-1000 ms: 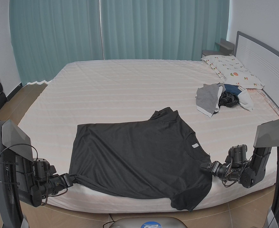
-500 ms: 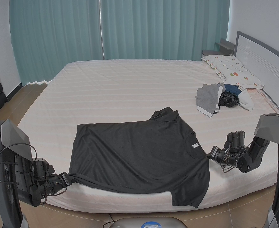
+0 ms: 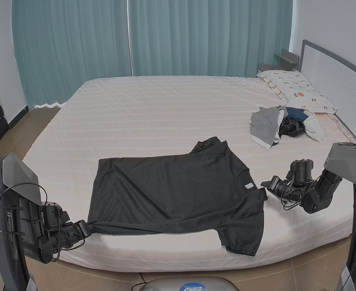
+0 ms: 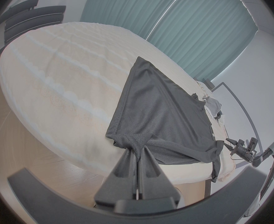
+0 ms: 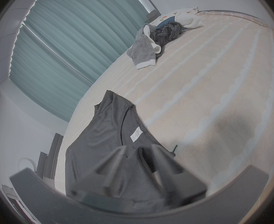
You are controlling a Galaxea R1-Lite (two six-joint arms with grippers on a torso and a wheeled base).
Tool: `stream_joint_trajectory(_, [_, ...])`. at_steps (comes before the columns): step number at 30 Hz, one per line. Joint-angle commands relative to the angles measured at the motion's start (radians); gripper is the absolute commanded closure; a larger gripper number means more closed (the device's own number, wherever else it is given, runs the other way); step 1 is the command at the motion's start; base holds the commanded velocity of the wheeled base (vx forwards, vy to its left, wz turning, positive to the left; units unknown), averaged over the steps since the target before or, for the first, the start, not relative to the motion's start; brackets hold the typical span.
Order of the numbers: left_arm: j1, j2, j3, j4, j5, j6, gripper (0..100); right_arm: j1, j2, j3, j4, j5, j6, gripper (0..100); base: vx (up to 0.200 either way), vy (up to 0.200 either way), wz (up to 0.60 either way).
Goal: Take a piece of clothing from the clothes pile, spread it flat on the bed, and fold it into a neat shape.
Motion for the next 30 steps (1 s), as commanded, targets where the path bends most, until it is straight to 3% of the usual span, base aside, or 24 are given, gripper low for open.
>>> stream_joint_trajectory(1, [0.001,0.02,-0.002,-0.007,0.0,0.0,100,-0.007,0.003,0.018,-0.004,0.005,0.004,0,0.0,0.0,0.0])
stream_joint_trajectory(5, [0.001,0.021,-0.004,-0.007,-0.003,-0.003,100,-0.029,-0.068,0.106,-0.004,0.04,-0.01,0,0.0,0.0,0.0])
stream_joint_trajectory(11, [0.001,0.024,-0.004,-0.007,-0.006,-0.006,100,-0.029,-0.109,0.3,-0.065,0.178,-0.214,0,0.0,0.0,0.0])
stream_joint_trajectory(17, [0.001,0.026,-0.004,-0.007,-0.006,-0.006,100,0.034,-0.058,0.369,-0.14,0.178,-0.225,0,0.0,0.0,0.0])
stream_joint_trajectory(30, [0.001,0.026,-0.007,-0.007,-0.006,-0.006,100,0.117,-0.021,0.372,-0.142,0.146,-0.23,0,0.0,0.0,0.0])
